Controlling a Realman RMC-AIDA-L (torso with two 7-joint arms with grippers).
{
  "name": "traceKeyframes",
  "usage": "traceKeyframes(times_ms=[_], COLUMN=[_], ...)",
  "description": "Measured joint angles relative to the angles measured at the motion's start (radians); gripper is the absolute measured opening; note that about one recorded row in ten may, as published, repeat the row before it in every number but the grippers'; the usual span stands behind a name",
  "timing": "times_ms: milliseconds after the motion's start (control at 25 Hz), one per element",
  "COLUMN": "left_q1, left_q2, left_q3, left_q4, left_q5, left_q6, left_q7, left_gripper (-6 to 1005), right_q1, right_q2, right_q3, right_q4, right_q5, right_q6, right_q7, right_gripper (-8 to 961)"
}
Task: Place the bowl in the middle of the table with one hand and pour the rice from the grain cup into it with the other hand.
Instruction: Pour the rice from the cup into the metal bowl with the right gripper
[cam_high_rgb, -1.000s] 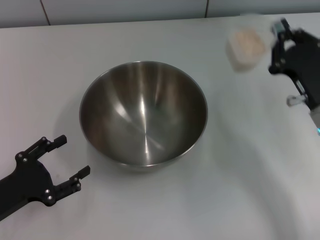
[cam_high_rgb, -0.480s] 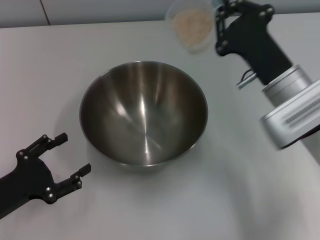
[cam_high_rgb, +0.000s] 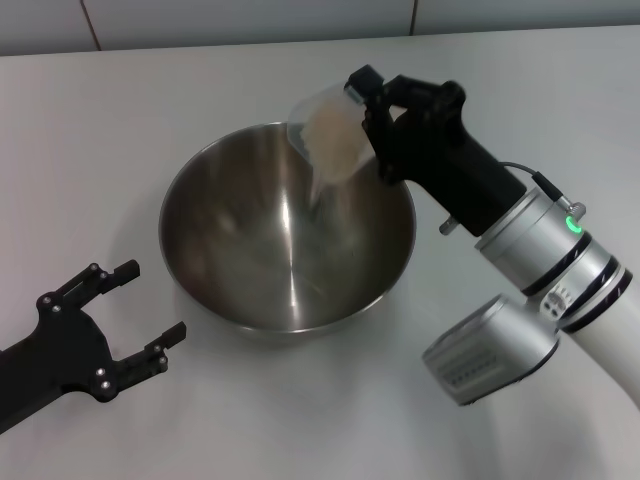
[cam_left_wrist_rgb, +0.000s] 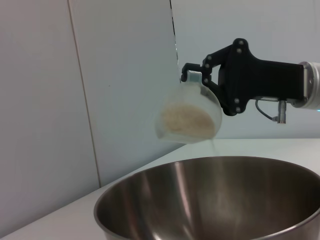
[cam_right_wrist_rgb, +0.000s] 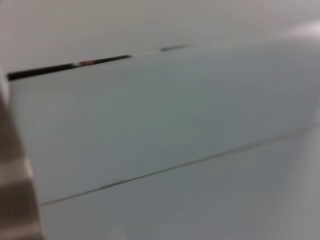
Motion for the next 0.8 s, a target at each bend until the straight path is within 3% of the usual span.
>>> traceKeyframes(times_ms=[800], left_q1=[-0.005], left_q2=[-0.002], left_q3=[0.001], left_q4=[0.000], left_q5=[0.013], left_q6=[0.000], left_q7=[0.000], left_gripper=[827], right_q1=[-0.016], right_q2=[0.001], right_q3=[-0.113], right_q4=[0.090], right_q5=[-0.011], right_q6=[0.051], right_q7=[-0.746], right_gripper=[16])
